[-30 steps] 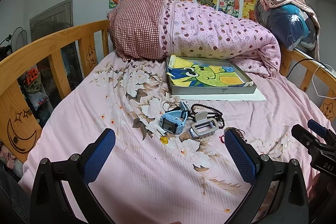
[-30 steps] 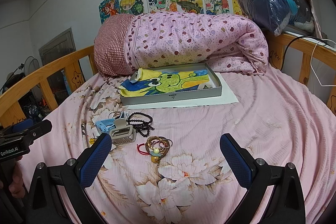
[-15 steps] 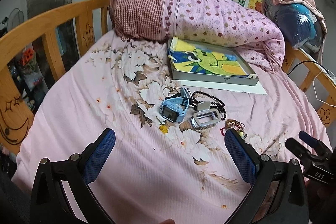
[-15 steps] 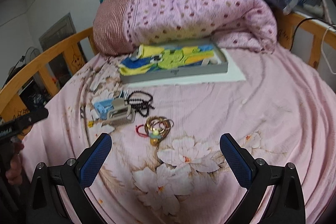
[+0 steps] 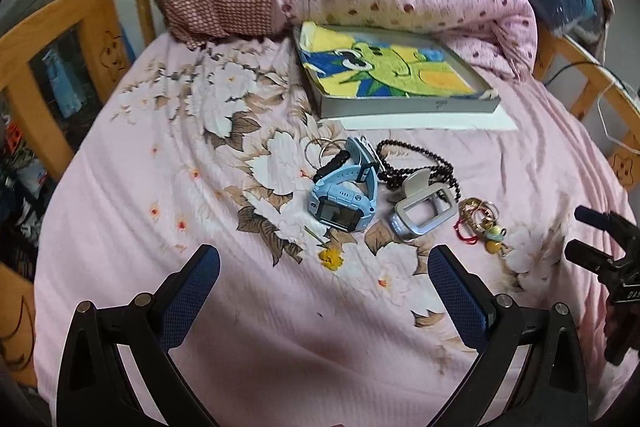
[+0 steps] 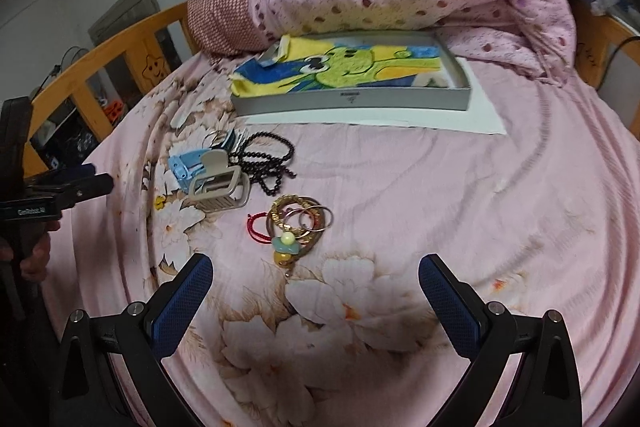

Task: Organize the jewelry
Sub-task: 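Move both tools down toward the blue smartwatch and white-grey watch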

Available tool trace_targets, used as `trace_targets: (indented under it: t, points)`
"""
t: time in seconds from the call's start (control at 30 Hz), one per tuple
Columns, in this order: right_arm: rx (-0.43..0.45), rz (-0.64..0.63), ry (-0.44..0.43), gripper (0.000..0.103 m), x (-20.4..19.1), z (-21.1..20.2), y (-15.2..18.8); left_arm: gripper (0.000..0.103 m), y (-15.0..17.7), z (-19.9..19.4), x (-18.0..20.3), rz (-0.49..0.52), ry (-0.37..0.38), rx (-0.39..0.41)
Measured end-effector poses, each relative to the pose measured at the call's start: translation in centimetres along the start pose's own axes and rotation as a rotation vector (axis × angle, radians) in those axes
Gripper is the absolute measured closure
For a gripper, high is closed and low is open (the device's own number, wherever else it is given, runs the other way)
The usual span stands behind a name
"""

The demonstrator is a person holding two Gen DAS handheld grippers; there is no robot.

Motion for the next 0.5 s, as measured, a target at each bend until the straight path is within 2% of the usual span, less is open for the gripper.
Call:
trace_targets:
  t: [0.17,0.3,0.33,0.5]
  points:
    - [-0.003,-0.005,-0.047,0.001,-0.8,2.2,-0.6,0.001,-0.2,1.7,0.1,0.057,0.006,0.017]
    - [-0.023,-0.026,-0.086,0.020,-1.4,4.3,-1.3,0.001,-0.7,3.8,0.0,0.095,0.015,0.013]
    - [-0.031,-0.019,-0.100,0.028,-1.5,4.9,-1.6,0.001,-0.8,4.2,-0.1,0.092,0.021,0.012]
    - [-0.057,0.046,-0.161,0.053,-1.6,6.8,-2.9,0.002,-1.2,6.0,-1.1,0.067,0.060,0.007]
Point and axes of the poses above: each gripper's, at about its wrist camera, not at the fingertips, and z roughly the way its jaws point, x to its right, y to its underside, the point moved 5 cm from there along z, roughly the way its jaws point, and after that the axes turned 3 degrees about x, right-handed, at the moved point
